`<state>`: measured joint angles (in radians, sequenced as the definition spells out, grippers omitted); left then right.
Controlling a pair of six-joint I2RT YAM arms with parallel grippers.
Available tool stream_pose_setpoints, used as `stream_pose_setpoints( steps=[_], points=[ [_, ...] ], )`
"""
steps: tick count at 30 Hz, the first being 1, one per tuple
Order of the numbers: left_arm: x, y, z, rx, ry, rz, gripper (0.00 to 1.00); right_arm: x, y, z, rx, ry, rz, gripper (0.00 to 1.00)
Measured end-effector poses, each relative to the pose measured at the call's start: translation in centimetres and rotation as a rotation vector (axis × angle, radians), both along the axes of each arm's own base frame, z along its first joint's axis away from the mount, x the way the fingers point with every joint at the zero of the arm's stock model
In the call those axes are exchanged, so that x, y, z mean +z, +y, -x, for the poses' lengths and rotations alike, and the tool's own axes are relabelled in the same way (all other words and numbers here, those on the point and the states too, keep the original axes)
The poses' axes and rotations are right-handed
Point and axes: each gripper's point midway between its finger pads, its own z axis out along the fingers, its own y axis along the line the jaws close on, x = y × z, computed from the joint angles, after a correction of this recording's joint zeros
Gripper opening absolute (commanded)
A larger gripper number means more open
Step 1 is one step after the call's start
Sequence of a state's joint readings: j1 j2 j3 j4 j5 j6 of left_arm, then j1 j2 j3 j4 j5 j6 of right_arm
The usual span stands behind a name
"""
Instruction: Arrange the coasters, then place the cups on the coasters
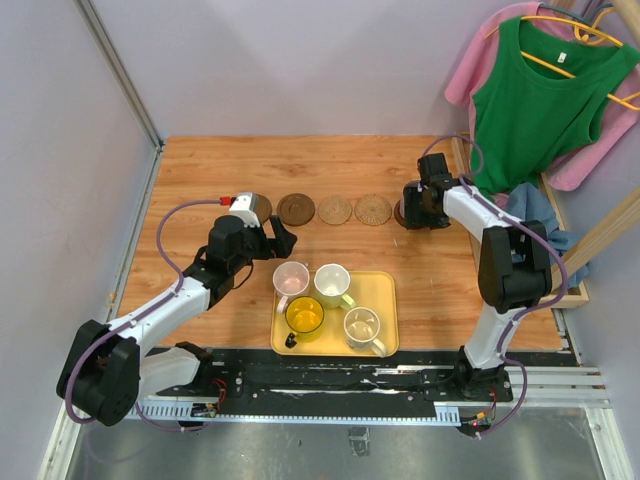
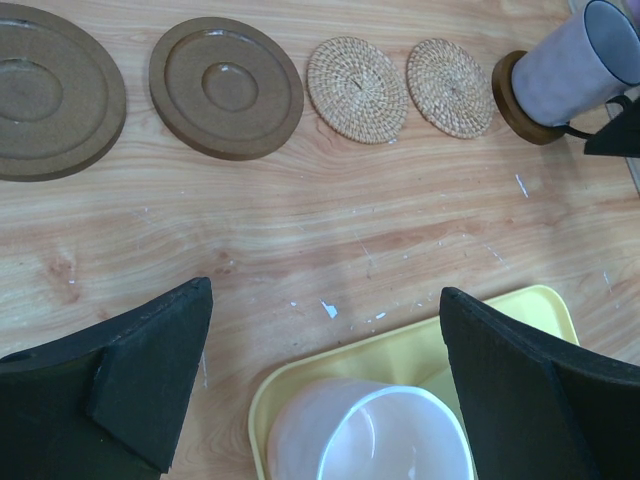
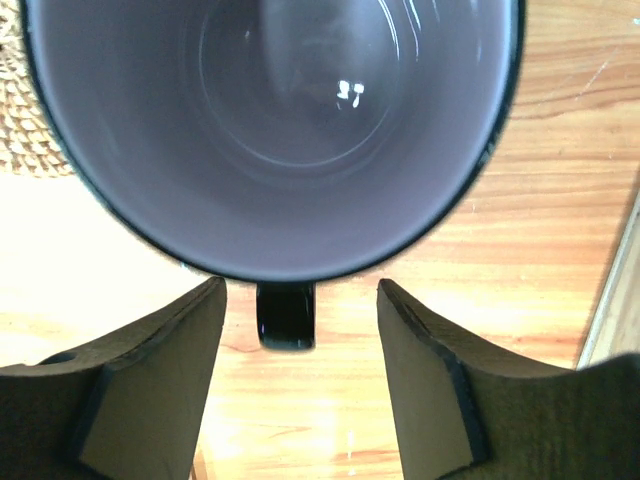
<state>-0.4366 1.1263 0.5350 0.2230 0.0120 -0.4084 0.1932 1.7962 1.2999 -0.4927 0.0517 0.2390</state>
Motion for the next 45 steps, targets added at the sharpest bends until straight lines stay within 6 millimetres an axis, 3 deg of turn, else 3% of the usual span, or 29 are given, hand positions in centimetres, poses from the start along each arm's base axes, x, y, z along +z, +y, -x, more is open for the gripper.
stream_pose_setpoints(
  steps=[7,11,16,23,27,33,45],
  points=[
    [0.8,0.1,0.1,-0.004,-0.025,0.002,1.00,5.3,0.4,3.0,0.001,-0.126,-0.041,0.74],
    [0.9,0.0,0.1,-0.017,-0.034,-0.004,1.00,8.1,2.1,5.3,0.058,-0.207,-0.089,0.75],
    [1.1,-0.3,0.3,-0.035,-0.037,-0.001,1.00,9.2,5.5,8.8,0.194,-0.233,-0.151,0.76],
    [1.2,-0.7,0.8,-0.066,-0.034,0.016,1.00,10.7,11.9,13.7,0.462,-0.241,-0.212,0.80],
    [1.3,-0.9,1.0,-0.077,-0.033,0.026,1.00,10.7,14.0,16.3,0.578,-0.236,-0.262,0.86],
    [1.7,-1.0,1.1,-0.078,-0.038,0.040,1.00,8.6,15.1,19.2,0.679,-0.173,-0.314,0.99],
    [0.6,-0.9,2.0,-0.072,-0.008,0.054,1.00,6.1,18.4,21.8,0.824,-0.114,-0.325,0.99]
  ],
)
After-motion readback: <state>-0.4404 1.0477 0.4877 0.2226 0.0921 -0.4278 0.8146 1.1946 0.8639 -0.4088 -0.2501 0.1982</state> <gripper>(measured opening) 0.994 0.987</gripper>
